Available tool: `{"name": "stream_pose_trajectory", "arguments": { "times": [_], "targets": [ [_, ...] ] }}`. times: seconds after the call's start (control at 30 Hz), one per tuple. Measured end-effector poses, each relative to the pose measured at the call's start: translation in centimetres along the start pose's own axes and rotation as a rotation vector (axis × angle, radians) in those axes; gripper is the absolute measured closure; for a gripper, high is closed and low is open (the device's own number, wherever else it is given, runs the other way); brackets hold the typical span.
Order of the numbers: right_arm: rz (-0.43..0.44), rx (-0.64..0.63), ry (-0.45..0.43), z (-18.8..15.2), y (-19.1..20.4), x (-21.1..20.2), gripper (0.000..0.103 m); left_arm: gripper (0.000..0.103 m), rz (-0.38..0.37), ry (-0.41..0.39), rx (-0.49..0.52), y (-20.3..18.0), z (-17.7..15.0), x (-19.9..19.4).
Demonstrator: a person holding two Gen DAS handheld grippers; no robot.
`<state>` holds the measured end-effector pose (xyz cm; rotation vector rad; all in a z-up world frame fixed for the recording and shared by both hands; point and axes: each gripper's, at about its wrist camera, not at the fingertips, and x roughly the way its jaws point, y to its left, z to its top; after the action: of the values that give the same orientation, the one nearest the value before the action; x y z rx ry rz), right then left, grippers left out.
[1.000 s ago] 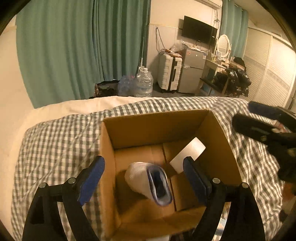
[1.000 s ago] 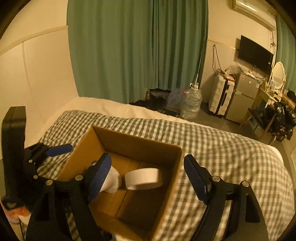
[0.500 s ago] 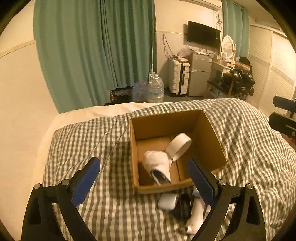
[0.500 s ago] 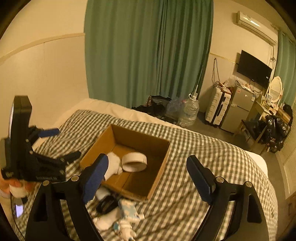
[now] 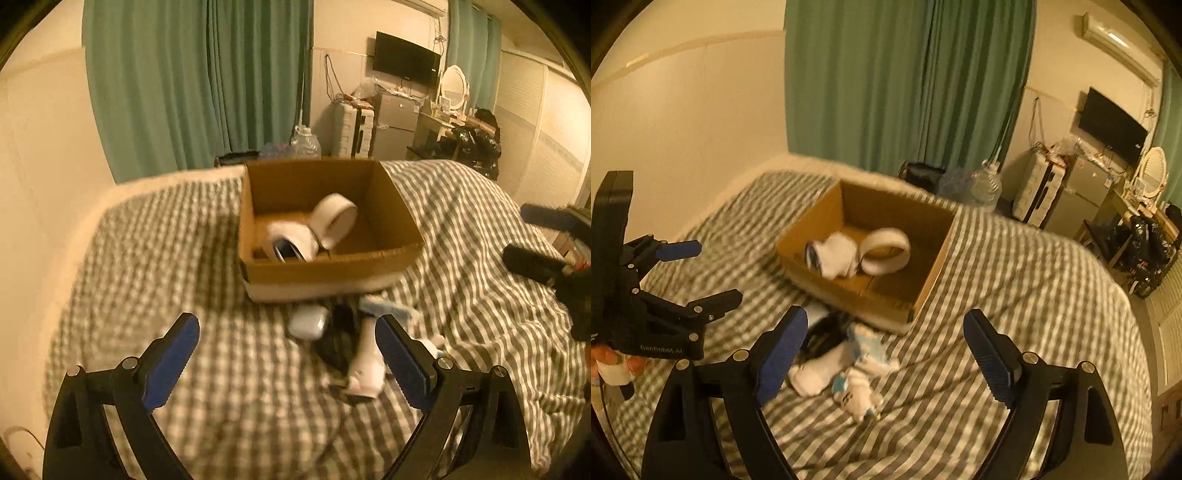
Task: Organize objects
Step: 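Withdraw both tools from the box back toward the remaining items, then grasp the white plush toy with the right tool while the left tool grasps the black case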
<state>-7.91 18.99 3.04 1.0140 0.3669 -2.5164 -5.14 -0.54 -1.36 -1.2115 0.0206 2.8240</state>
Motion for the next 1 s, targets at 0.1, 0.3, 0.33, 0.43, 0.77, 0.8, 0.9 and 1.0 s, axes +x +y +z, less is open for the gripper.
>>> {"name": "stream_pose_trajectory", "arguments": {
  "times": [0.1,0.3,0.33,0.43,0.77,0.8,0.9,1.0],
  "targets": [
    [0.007,-0.021,0.049,-1.8,0.7,2.5,0.016,0.005,0.004,0.023,-0.003,-0.8,-1.4,1.6],
    [0.027,-0.023,0.155,-4.9,0.8,7.9,0.016,0.004,0.021,0.089,0.015,-1.5,-2.6,4.9],
    [0.035,-0.019,0.175,-5.4,0.7,8.8,0.016,0.004,0.025,0.092,0.013,-1.3,-2.8,5.2],
    [0.053,-0.012,0.220,-6.4,0.4,10.8,0.016,0.005,0.022,0.115,0.000,-1.0,-3.4,6.2],
    [0.147,-0.038,0.374,-8.8,1.3,14.8,0.034,0.005,0.019,0.182,0.022,-1.9,-4.8,8.6],
    [0.157,-0.042,0.384,-8.9,1.4,14.9,0.043,0.005,0.017,0.182,0.025,-2.0,-4.8,8.6],
    [0.174,-0.052,0.400,-9.3,1.7,15.0,0.050,0.005,0.021,0.189,0.029,-2.2,-4.9,8.9],
    [0.163,-0.055,0.385,-9.4,1.8,14.5,0.061,0.004,0.026,0.195,0.030,-2.5,-4.9,9.3]
  ]
}}
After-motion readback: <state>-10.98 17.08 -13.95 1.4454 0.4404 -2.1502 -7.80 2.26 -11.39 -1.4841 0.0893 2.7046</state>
